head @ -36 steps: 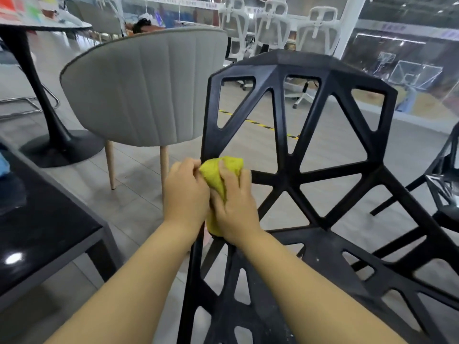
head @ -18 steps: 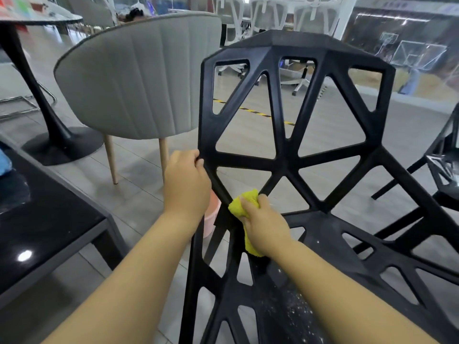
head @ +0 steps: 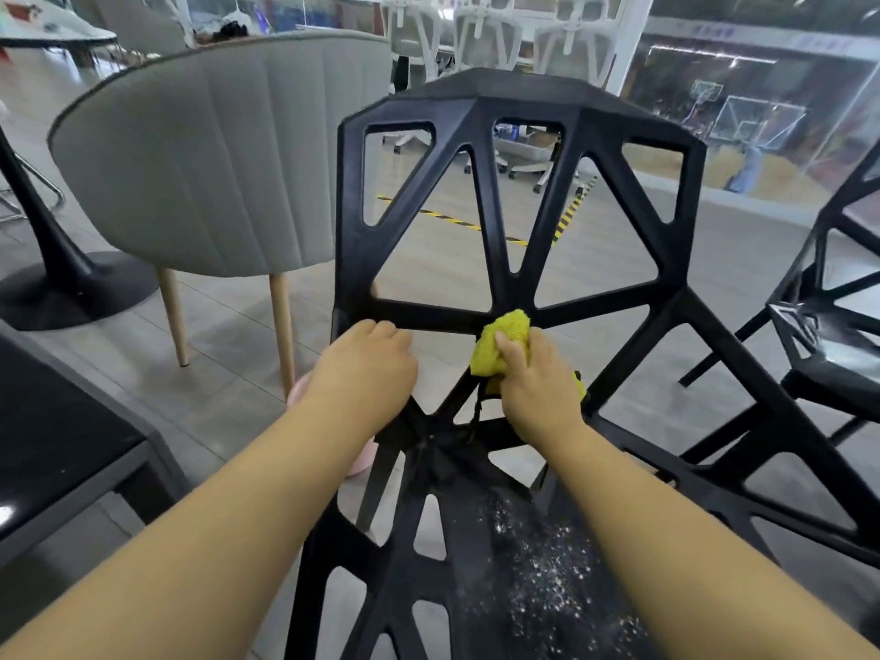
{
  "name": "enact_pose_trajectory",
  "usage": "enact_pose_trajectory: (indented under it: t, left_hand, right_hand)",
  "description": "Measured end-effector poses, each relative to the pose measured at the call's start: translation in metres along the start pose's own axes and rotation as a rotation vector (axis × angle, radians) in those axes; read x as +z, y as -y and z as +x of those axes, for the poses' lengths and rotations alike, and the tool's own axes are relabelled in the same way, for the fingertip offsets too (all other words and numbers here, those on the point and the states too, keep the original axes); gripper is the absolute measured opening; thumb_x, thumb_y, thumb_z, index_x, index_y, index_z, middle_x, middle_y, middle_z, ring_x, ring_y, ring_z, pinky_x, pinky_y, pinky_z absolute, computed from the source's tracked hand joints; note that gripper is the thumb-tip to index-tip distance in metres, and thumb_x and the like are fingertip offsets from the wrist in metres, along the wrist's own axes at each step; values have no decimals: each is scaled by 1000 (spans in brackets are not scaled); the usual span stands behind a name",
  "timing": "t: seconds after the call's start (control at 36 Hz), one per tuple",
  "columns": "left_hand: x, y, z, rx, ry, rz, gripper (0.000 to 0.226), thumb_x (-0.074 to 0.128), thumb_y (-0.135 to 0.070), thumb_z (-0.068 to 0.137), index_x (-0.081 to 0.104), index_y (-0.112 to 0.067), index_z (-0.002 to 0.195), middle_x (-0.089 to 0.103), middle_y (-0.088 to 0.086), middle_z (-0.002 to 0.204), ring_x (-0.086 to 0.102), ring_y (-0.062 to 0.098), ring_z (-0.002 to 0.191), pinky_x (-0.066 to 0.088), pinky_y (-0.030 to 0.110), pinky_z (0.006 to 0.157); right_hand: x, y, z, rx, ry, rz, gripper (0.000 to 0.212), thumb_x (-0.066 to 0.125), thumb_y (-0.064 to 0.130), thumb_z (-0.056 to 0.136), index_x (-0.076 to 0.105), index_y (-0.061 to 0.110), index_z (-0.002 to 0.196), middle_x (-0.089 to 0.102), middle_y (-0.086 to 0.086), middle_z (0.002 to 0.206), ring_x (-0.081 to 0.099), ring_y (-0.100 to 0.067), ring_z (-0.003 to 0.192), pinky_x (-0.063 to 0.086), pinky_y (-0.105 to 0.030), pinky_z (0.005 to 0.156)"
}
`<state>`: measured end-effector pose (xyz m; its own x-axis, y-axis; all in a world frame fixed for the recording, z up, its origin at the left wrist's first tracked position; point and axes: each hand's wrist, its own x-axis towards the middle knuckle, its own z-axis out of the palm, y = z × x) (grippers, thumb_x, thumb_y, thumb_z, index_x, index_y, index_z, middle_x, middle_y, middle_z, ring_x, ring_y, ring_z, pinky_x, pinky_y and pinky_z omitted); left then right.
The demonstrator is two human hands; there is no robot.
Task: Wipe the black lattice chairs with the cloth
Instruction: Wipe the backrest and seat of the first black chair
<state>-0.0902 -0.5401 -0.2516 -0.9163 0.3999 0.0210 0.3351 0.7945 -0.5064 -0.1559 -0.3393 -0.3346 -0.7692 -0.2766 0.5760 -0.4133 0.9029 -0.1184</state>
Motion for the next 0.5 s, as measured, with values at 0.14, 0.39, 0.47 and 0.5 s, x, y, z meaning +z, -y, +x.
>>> enact_pose_trajectory:
  t: [0.14,0.39,0.47,0.5]
  left_hand:
    - [2,-5,5,36,89,119,28,42,-18,96,57,-14,119,56,5,120,46,25,114,29,35,100]
    - [12,-20,23,-4,188,32,32,40,-11,95,53,-12,124,51,11,127,46,30,118,34,39,102]
    - [16,-21,24,4,173,38,32,42,-11,92,56,-15,120,55,7,121,49,28,113,34,38,98]
    - [17,-21,24,4,168,43,30,42,-12,92,57,-15,119,56,7,119,50,28,111,34,37,97]
  right_hand:
    - [2,-13,9,375,-46,120,46,30,25,89,33,13,133,40,-21,118,43,-34,89,42,-41,73]
    - [19,25,-42,-46,269,101,54,63,10,73,42,17,122,49,-22,103,51,-39,62,41,-35,42]
    - [8,17,-44,-269,331,-64,63,76,12,58,55,16,118,55,-17,99,53,-34,58,25,-27,43]
    - [5,11,-40,-260,329,-74,64,75,10,58,56,15,119,55,-19,102,54,-36,60,27,-29,44]
